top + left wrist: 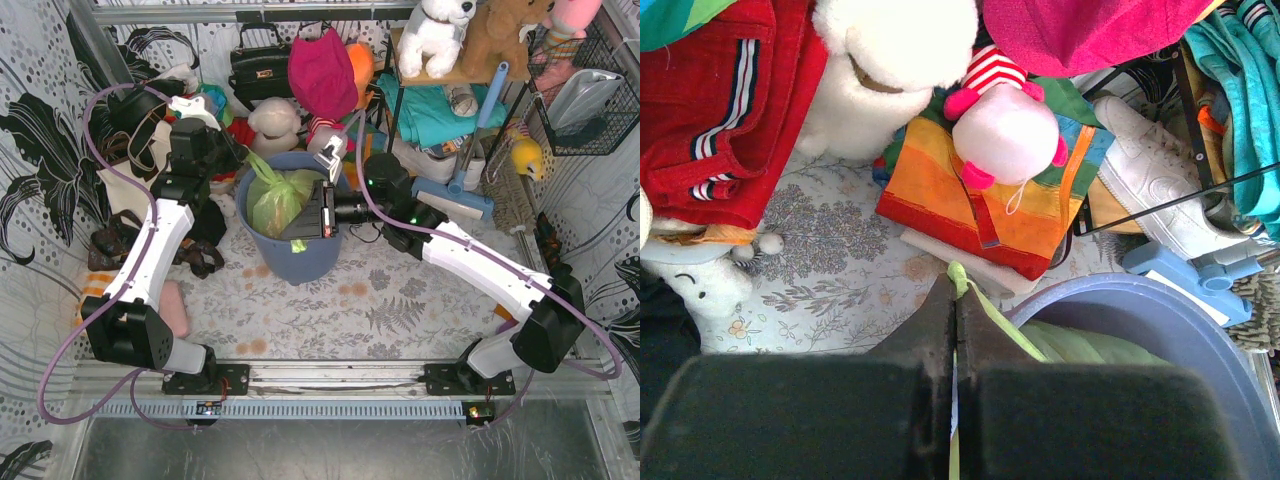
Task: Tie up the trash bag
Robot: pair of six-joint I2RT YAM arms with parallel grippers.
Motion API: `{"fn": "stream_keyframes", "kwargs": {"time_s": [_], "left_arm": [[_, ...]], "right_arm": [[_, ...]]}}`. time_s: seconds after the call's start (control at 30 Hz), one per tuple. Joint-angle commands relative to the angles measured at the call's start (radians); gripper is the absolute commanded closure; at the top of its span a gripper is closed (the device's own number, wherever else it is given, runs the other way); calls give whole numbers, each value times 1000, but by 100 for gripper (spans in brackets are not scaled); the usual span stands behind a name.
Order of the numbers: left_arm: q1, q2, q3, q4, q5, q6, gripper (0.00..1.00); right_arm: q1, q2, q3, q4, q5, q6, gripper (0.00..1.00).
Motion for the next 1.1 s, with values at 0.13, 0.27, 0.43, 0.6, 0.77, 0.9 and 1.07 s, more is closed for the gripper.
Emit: {"fn": "stream_keyframes", "kwargs": {"time_s": [0.13, 0.27, 0.43, 0.6, 0.77, 0.9, 1.07], "left_arm": [[-4, 26, 52, 96, -9, 12, 100], [-3, 68, 169, 119, -12, 7, 100], [-5, 143, 324, 114, -4, 6, 100], [-13, 167, 240, 128, -23, 14, 100], [-13, 194, 101, 164, -112, 28, 100], [-12, 232, 171, 144, -122, 32, 100], [-36, 234, 404, 67, -44, 10, 100]], "right_arm": [[-7, -87, -64, 169, -205, 72, 100], [-20, -71, 12, 296, -307, 169, 100], [-26, -87, 78, 208, -341, 115, 100], [-26, -147, -182, 290, -340, 160, 100], [-25, -177, -383, 413, -341, 237, 100], [-25, -198, -255, 267, -355, 177, 100], [-25, -181, 12, 46, -353, 69, 100]]}}
